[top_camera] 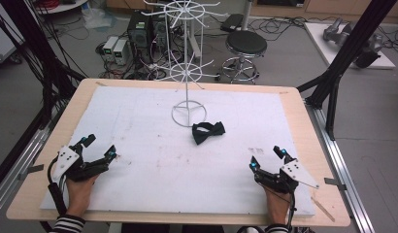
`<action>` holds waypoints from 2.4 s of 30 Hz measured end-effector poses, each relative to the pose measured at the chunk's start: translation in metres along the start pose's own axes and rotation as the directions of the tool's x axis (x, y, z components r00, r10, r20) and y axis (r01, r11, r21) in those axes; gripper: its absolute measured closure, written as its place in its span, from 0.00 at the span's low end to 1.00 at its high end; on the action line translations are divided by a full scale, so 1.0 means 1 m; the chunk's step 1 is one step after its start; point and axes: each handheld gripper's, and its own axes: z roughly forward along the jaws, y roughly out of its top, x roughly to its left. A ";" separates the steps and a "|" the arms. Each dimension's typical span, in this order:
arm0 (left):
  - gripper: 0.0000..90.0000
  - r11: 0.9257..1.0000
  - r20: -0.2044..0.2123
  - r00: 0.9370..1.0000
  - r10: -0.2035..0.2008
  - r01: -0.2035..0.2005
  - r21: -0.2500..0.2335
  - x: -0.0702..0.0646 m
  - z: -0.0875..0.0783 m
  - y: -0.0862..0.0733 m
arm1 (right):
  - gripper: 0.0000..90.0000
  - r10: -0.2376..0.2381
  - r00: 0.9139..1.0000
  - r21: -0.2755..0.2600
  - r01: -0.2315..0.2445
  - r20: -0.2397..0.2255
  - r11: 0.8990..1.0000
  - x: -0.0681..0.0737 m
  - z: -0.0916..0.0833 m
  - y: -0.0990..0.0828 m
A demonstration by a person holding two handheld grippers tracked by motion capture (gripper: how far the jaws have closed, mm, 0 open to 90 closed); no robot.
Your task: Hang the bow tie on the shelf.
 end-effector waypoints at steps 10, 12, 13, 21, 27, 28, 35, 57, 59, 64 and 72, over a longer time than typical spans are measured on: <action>0.16 1.000 -0.004 1.000 0.001 -0.001 -0.004 0.000 -0.001 0.000 | 0.11 0.010 1.000 -0.001 -0.010 0.003 1.000 0.000 -0.001 0.000; 0.16 1.000 -0.002 1.000 0.001 -0.001 -0.005 0.000 -0.001 0.000 | 0.11 0.009 1.000 -0.005 -0.009 0.004 1.000 0.000 -0.001 0.000; 0.16 1.000 -0.003 1.000 0.000 0.000 -0.005 0.000 -0.001 0.000 | 0.11 0.008 1.000 -0.004 -0.008 0.006 1.000 0.000 -0.001 0.000; 0.16 1.000 -0.001 1.000 -0.002 0.002 -0.007 0.000 -0.001 0.000 | 0.11 0.013 1.000 0.001 -0.013 0.025 1.000 0.001 0.000 0.000; 0.16 1.000 -0.001 1.000 -0.004 0.004 -0.008 0.000 -0.001 0.000 | 0.11 0.005 1.000 0.017 -0.005 0.012 1.000 0.001 0.001 0.001; 0.16 1.000 -0.002 1.000 -0.003 0.003 -0.007 0.000 -0.001 0.000 | 0.11 0.007 1.000 0.025 -0.008 0.008 1.000 0.001 0.002 0.001; 0.16 1.000 -0.003 1.000 -0.001 0.001 -0.006 0.000 -0.001 0.000 | 0.11 0.041 0.999 0.053 -0.041 -0.010 0.998 -0.004 0.004 0.007; 0.16 1.000 -0.003 1.000 0.000 0.000 -0.006 0.000 -0.001 0.000 | 0.11 0.022 0.987 0.181 0.007 -0.158 0.983 -0.008 0.034 0.065; 0.16 1.000 -0.002 1.000 0.000 0.000 -0.005 0.000 -0.001 0.000 | 0.11 0.015 0.987 0.188 0.015 -0.160 0.982 -0.009 0.039 0.068; 0.16 1.000 -0.003 1.000 -0.001 0.001 -0.006 0.000 -0.001 0.000 | 0.11 0.034 0.981 0.219 0.009 -0.192 0.976 -0.011 0.049 0.075; 0.16 1.000 -0.002 1.000 -0.003 0.003 -0.007 0.000 -0.001 0.000 | 0.11 0.032 0.971 0.271 0.034 -0.238 0.962 -0.010 0.072 0.086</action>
